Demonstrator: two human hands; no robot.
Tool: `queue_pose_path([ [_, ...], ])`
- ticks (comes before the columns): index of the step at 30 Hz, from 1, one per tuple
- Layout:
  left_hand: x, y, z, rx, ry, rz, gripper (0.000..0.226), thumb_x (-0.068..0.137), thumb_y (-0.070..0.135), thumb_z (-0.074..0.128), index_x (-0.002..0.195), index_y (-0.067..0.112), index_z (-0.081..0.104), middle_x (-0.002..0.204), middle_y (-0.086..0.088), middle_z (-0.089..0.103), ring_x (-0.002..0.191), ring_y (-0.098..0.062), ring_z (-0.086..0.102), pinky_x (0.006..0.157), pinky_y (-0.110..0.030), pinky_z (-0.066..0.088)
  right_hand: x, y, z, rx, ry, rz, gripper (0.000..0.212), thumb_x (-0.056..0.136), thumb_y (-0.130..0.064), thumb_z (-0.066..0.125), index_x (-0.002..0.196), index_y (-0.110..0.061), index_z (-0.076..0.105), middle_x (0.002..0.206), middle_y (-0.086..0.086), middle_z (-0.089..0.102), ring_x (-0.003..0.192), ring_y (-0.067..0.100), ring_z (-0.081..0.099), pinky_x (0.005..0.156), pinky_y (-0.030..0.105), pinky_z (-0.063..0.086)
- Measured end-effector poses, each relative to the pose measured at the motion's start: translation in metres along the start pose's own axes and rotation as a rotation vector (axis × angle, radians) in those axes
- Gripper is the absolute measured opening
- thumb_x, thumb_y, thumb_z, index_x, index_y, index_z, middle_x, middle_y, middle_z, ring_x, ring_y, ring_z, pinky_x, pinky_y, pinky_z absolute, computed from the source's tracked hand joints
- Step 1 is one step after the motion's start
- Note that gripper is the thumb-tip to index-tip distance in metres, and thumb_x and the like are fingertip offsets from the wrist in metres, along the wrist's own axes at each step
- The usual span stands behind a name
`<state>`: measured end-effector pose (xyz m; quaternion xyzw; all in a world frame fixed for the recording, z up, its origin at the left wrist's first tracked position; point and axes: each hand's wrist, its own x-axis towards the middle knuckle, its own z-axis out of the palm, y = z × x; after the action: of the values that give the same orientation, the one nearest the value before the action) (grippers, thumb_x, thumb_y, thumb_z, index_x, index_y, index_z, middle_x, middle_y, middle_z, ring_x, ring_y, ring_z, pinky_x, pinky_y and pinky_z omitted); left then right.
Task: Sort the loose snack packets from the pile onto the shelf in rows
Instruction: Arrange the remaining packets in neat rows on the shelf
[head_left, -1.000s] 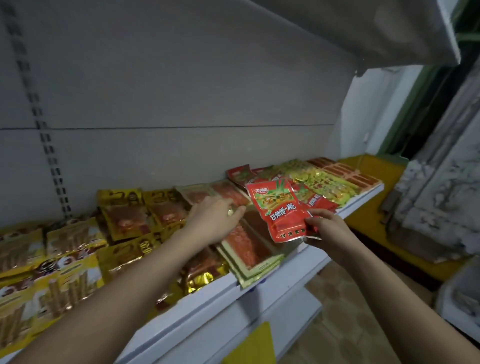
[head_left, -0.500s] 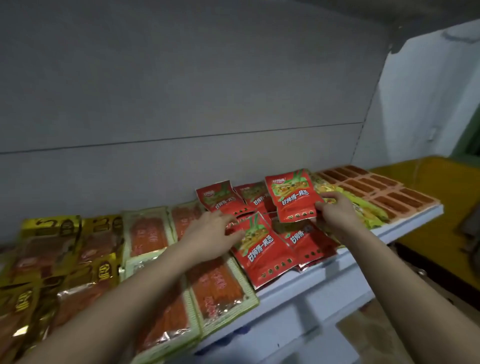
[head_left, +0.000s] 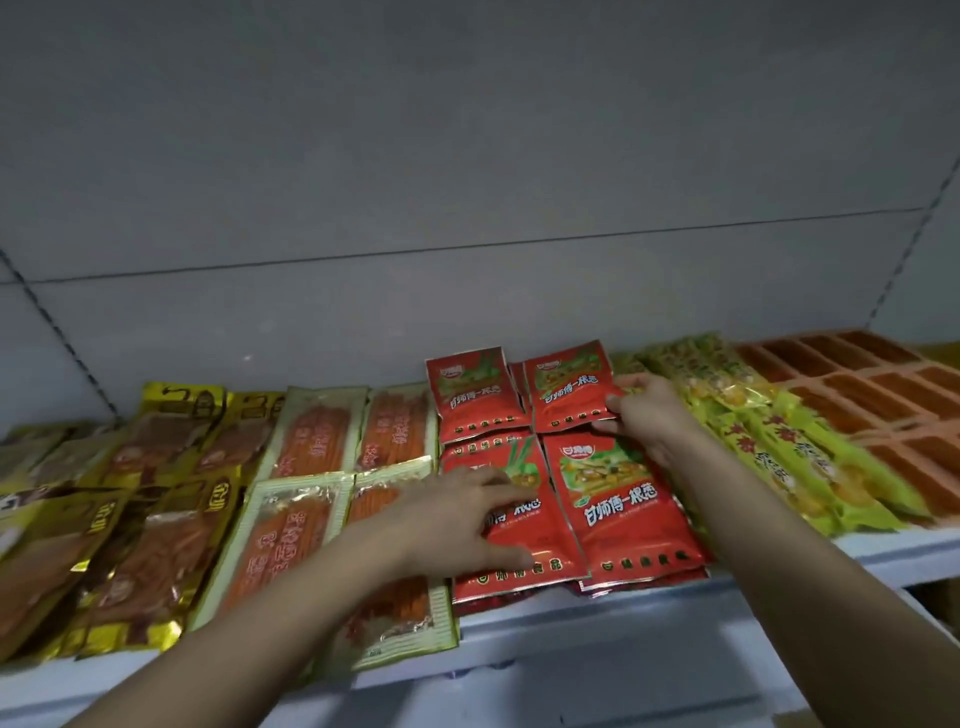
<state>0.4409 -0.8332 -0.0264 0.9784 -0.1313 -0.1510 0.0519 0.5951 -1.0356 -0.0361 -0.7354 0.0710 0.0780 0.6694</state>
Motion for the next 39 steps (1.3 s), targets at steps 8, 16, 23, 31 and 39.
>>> queue_pose_path([
  [8,0.012,0.004,-0.008,-0.045,-0.103,-0.049,0.073,0.089,0.069,0.055,0.153,0.050,0.025,0.163,0.012,0.021,0.149,-0.018,0.022,0.120,-0.050,0.027,0.009,0.004,-0.001,-0.105,-0.032,-0.098,0.040,0.098,-0.001,0.054,0.138,-0.004,0.048,0.127,0.016,0.060,0.078,0.021,0.071,0.064,0.029,0.062],
  [16,0.004,-0.010,-0.015,-0.206,0.016,-0.059,0.075,0.091,0.067,0.054,0.154,0.031,0.035,0.160,0.005,0.031,0.146,-0.015,0.032,0.120,-0.036,0.027,-0.059,-0.033,-0.014,0.140,-0.241,-0.067,0.030,0.094,0.009,0.055,0.122,-0.001,0.055,0.113,0.018,0.062,0.086,0.023,0.070,0.062,0.026,0.061],
  [23,-0.027,-0.024,-0.020,-0.265,0.357,-0.177,0.050,0.104,0.034,0.050,0.151,0.022,0.040,0.153,-0.003,0.045,0.139,-0.018,0.043,0.114,-0.033,0.033,-0.113,-0.025,0.000,-0.125,-0.507,0.050,0.025,0.092,0.009,0.060,0.114,-0.002,0.056,0.098,0.018,0.065,0.076,0.022,0.073,0.067,0.030,0.063],
  [31,-0.034,-0.005,0.001,-0.192,0.139,-0.159,0.052,0.100,0.055,0.046,0.147,0.031,0.047,0.149,0.004,0.046,0.130,-0.015,0.049,0.110,-0.038,0.042,-0.137,-0.011,0.010,-1.171,-0.382,-0.319,0.030,0.090,-0.035,0.069,0.115,-0.019,0.068,0.124,0.006,0.061,0.096,0.019,0.060,0.087,0.031,0.049],
  [39,-0.059,-0.023,-0.017,-0.050,0.309,-0.296,0.051,0.099,0.057,0.045,0.142,0.031,0.053,0.146,-0.001,0.054,0.132,-0.025,0.050,0.108,-0.045,0.043,-0.139,-0.043,0.047,-1.071,-0.314,-0.558,0.020,0.095,-0.032,0.058,0.098,-0.018,0.071,0.100,0.001,0.071,0.088,0.020,0.063,0.071,0.030,0.046],
])
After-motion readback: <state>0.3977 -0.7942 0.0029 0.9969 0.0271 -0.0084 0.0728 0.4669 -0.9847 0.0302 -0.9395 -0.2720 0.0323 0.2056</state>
